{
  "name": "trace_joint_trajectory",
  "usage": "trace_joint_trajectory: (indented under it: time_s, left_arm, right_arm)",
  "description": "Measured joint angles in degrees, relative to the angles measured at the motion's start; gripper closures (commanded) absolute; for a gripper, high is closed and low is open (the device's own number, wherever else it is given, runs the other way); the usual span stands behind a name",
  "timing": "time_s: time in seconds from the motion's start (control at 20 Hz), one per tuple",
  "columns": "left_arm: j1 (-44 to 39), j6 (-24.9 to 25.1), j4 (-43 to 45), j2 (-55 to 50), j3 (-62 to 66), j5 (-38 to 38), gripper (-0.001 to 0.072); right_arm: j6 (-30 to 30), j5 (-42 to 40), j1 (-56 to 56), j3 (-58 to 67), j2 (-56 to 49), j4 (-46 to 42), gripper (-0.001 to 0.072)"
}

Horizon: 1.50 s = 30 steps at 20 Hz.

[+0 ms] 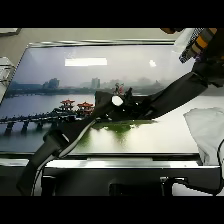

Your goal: Fold the clothes and pants, and hang the long-sleeved shirts on hangers.

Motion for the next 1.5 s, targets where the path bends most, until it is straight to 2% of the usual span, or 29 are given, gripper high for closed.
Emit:
trace_joint_trajectory:
  time_s: [0.15, 0.3, 0.45, 0.6, 0.85, 1.1, 1.4, 1.5]
  left_arm:
    - [5.99, -4.44, 12.83, 6.62, 0.13, -10.84, 0.0690]
    - [12.26, -7.43, 31.54, 15.76, 0.15, -23.04, 0.0689]
    - [18.49, -7.50, 49.22, 25.31, 0.17, -34.32, 0.0688]
    - [24.41, -4.83, 59.74, 32.46, 0.22, -43.21, 0.0688]
    - [32.28, -0.87, 66.18, 37.64, 0.15, -52.74, 0.0688]
    - [35.28, 1.55, 67.98, 38.51, -1.36, -55.71, 0.0687]
    - [35.95, 2.03, 68.54, 38.60, -2.51, -56.50, 0.0688]
    - [35.98, 2.14, 68.57, 38.60, -2.60, -56.46, 0.0687]
  right_arm:
    - [2.32, -2.03, 5.14, 0.00, -1.42, 1.64, 0.0675]
    - [6.80, -4.85, 13.27, 0.00, -3.69, 0.96, 0.0675]
    - [11.93, -9.09, 22.64, 0.00, -6.75, -0.87, 0.0675]
    - [16.70, -13.81, 30.91, 0.00, -10.58, -1.77, 0.0675]
    - [22.40, -20.65, 39.89, 0.00, -17.55, -2.19, 0.0675]
    - [24.74, -26.29, 43.67, 0.00, -23.10, 0.00, 0.0674]
    - [24.72, -25.99, 44.50, 0.00, -25.49, 2.93, 0.0669]
    - [23.43, -23.98, 44.59, 0.00, -25.68, 3.98, 0.0629]
